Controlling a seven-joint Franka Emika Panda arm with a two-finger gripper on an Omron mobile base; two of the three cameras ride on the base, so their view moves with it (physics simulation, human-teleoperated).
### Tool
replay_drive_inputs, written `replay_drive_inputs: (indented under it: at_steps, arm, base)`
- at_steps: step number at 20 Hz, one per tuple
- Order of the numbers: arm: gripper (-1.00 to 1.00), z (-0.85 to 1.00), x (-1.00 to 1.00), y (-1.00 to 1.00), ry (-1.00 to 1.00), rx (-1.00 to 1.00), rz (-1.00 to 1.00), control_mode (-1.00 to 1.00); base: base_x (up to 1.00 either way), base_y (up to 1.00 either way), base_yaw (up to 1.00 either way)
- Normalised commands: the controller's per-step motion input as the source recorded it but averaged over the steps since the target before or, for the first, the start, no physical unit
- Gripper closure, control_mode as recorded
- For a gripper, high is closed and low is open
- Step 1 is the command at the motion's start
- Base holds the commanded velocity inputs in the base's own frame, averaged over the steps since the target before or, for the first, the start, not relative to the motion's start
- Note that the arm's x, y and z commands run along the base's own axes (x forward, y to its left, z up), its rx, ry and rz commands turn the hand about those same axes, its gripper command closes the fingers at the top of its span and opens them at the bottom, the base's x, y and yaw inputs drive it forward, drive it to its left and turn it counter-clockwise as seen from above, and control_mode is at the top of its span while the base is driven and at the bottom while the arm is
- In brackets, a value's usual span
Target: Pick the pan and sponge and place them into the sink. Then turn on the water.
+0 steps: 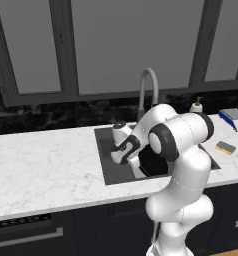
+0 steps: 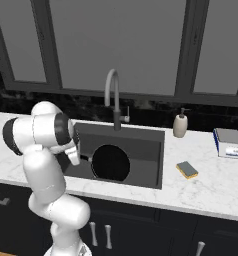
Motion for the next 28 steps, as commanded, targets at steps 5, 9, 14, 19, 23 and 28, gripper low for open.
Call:
replay_drive_inputs:
  at_steps: [5, 9, 14, 19, 23, 28]
  arm:
    - [1.00, -0.52, 0.52, 0.00, 0.01, -0.11, -0.13, -1.00]
    - [1.00, -0.50, 0.56, -0.07, 0.03, -0.02, -0.11, -1.00]
    - [1.00, -0.47, 0.50, -0.15, 0.07, 0.00, -0.08, -1.00]
    - [1.00, -0.51, 0.40, -0.09, 0.14, 0.06, -0.03, -1.00]
    - [1.00, -0.43, 0.33, -0.03, 0.21, 0.16, -0.01, -1.00]
    - [1.00, -0.11, 0.11, -0.14, 0.16, 0.24, 0.00, -1.00]
  base:
    - [0.00, 0.00, 0.00]
    - [0.00, 0.00, 0.00]
    - [0.00, 0.00, 0.00]
    - [0.00, 0.00, 0.00]
    - [0.00, 0.00, 0.00]
    - [0.00, 0.00, 0.00]
